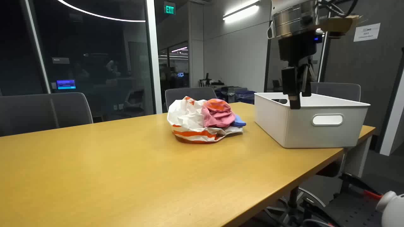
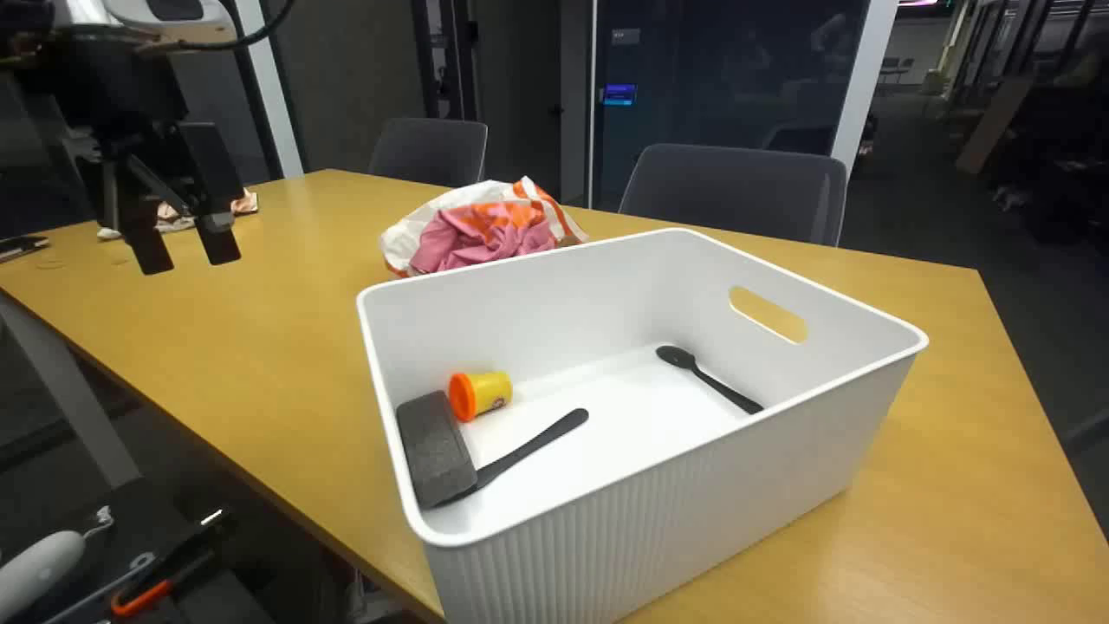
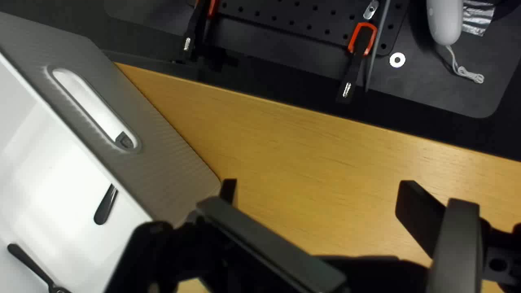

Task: Transfer the items, which are in the plastic, to the organization bin

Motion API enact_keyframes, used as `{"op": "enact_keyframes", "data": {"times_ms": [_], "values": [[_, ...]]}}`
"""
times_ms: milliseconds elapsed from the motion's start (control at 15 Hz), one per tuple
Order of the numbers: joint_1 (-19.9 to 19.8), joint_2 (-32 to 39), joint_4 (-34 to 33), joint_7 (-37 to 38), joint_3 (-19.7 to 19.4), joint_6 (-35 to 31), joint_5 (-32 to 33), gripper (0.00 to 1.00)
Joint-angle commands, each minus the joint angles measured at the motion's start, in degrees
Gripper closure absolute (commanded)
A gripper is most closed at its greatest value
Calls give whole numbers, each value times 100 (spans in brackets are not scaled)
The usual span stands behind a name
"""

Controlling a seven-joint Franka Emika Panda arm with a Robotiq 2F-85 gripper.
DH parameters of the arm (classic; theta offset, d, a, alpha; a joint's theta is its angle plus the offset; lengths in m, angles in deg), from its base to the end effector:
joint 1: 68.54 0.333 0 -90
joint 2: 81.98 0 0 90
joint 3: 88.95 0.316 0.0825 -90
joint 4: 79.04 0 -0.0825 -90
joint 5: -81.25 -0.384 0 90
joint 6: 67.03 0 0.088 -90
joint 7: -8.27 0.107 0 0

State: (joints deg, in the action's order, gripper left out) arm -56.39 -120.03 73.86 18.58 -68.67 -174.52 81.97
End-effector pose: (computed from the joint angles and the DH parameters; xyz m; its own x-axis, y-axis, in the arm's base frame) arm 0.2818 0.1720 0.4169 0.9526 0.2825 -0.1130 0.3024 -0.9201 0.2488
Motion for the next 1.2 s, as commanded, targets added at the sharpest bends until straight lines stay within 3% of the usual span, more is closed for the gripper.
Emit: {"op": "enact_keyframes", "data": {"times_ms": [0,267,400,667,800,1000,1133], "values": [[110,23,-18,60,-102,17,64,0],[110,19,-26,60,-102,17,64,0],[80,196,-15,171,-23,-481,110,0],[-23,995,-154,239,6,-2255,150,0],[-206,1491,-318,340,126,-3259,536,0],[-1007,2389,-711,1089,524,-4613,2023,0],[-1950,2688,-1071,1709,1153,-4936,2996,0]]}}
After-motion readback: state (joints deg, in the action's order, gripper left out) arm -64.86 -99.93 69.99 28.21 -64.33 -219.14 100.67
